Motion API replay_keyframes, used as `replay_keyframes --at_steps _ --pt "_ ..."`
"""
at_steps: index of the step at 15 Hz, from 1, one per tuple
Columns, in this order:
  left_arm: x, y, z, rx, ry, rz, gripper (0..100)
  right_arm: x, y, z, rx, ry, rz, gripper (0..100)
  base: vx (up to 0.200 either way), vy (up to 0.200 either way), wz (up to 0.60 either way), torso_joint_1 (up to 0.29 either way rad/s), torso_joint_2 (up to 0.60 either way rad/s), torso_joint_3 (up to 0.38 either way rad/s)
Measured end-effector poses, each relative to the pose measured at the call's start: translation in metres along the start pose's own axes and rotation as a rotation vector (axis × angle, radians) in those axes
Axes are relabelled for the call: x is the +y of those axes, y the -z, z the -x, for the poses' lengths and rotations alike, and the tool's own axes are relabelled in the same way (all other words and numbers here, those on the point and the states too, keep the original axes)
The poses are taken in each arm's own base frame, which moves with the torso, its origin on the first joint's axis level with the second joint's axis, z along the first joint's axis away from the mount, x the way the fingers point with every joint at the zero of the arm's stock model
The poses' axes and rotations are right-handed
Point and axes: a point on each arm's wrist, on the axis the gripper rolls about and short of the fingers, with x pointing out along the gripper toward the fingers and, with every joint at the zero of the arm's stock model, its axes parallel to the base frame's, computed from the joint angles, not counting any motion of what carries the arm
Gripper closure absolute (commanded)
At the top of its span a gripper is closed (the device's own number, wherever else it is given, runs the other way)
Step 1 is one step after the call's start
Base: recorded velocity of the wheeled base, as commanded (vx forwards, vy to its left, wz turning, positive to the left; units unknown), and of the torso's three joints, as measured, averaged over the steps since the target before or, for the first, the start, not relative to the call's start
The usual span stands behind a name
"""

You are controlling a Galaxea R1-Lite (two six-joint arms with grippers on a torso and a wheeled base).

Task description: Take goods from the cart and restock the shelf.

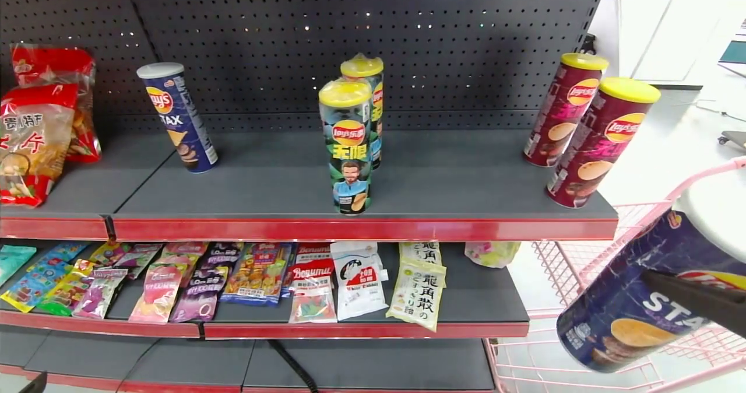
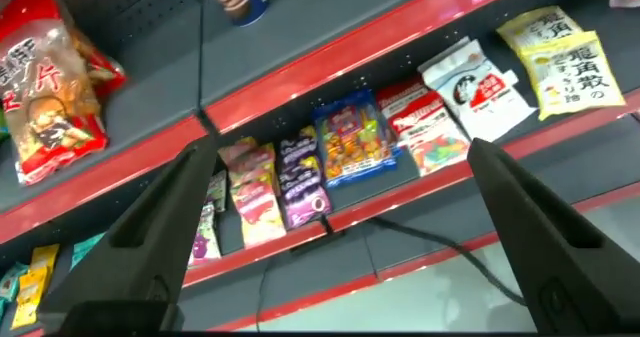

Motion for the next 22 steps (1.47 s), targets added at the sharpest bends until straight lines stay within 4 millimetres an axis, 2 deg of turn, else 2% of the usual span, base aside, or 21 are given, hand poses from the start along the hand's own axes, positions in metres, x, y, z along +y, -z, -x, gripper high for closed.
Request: replay_keyframes --at_steps 10,22 --pt "0.000 -0.001 0.001 -0.006 -0.004 0.000 0 0.011 -0.006 -0.002 -0.032 -0.153 0.028 100 0.000 0.200 0.00 0.002 0.00 0.003" --pt "0.001 -0.002 0.001 -0.011 -0.007 -0.019 0 0.013 -0.002 -0.001 -0.028 -0.167 0.029 100 0.000 0.200 0.00 0.004 0.00 0.002"
